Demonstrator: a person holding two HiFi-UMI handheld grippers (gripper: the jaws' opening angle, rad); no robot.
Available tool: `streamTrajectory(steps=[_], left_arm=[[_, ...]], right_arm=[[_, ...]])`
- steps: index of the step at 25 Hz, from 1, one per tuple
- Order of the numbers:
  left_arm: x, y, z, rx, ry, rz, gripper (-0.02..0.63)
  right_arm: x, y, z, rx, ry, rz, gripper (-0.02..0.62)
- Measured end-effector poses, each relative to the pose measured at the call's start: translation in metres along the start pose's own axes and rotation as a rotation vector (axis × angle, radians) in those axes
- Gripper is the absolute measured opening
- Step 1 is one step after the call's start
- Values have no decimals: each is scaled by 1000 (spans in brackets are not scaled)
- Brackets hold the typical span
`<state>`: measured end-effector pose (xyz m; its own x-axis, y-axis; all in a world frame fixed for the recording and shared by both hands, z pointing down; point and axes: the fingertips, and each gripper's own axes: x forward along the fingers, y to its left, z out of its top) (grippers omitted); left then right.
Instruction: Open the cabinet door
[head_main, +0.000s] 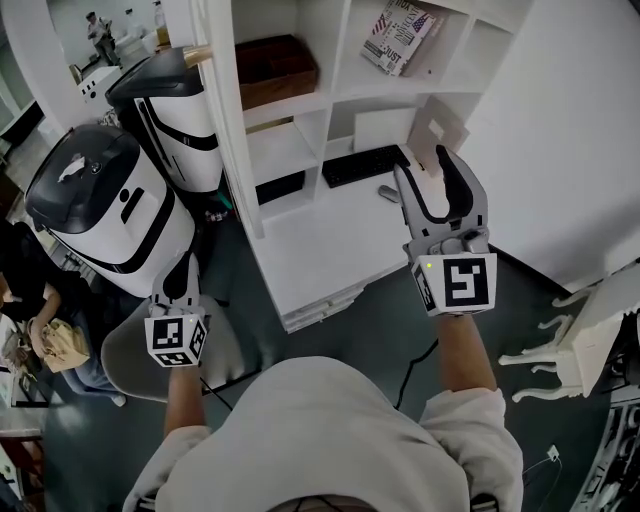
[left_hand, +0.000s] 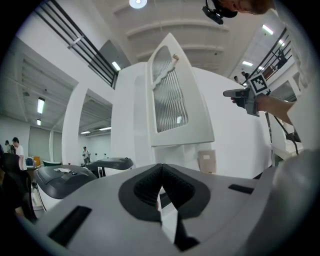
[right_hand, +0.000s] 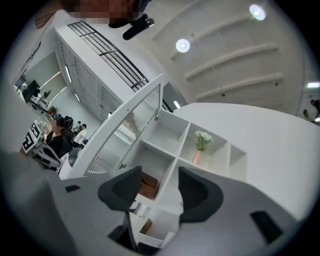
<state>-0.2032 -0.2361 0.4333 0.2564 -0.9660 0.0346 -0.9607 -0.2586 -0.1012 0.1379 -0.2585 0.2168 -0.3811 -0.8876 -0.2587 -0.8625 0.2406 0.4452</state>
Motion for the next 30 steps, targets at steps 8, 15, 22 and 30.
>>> streamTrajectory(steps=[8, 15, 22, 30], left_arm=[[7, -2, 1, 12, -4, -26, -2], [13, -8, 0, 17, -5, -50, -2], [13, -13, -2, 23, -8, -72, -2], [14, -13, -4, 22, -14, -87, -2]], right_arm=[[-35, 3, -52, 101, 87, -83, 230], [-60, 3, -86, 158, 158, -135, 229], [-85, 24, -121, 211, 237, -150, 220], [-103, 45, -147, 250, 299, -155, 195]])
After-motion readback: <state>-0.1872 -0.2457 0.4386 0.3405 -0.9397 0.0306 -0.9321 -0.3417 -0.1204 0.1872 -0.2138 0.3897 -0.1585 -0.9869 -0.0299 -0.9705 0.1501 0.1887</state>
